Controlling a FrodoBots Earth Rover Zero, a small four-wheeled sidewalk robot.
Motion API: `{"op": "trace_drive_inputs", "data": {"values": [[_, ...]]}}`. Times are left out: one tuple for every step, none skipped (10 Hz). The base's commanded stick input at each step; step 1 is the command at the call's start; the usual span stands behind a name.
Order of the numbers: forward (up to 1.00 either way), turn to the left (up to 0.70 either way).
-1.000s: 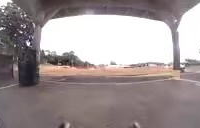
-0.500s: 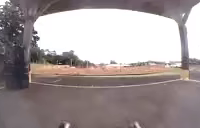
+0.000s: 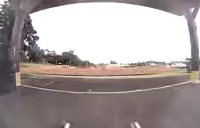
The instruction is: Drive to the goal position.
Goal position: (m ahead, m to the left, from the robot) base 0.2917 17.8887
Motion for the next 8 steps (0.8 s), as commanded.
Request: {"op": "trace_drive_inputs", "data": {"values": [[0.85,0.21],[0.85,0.27],[0.85,0.27],[0.85,0.27],[0.85,0.27],[0.85,0.27],[0.85,0.27],[0.85,0.27]]}}
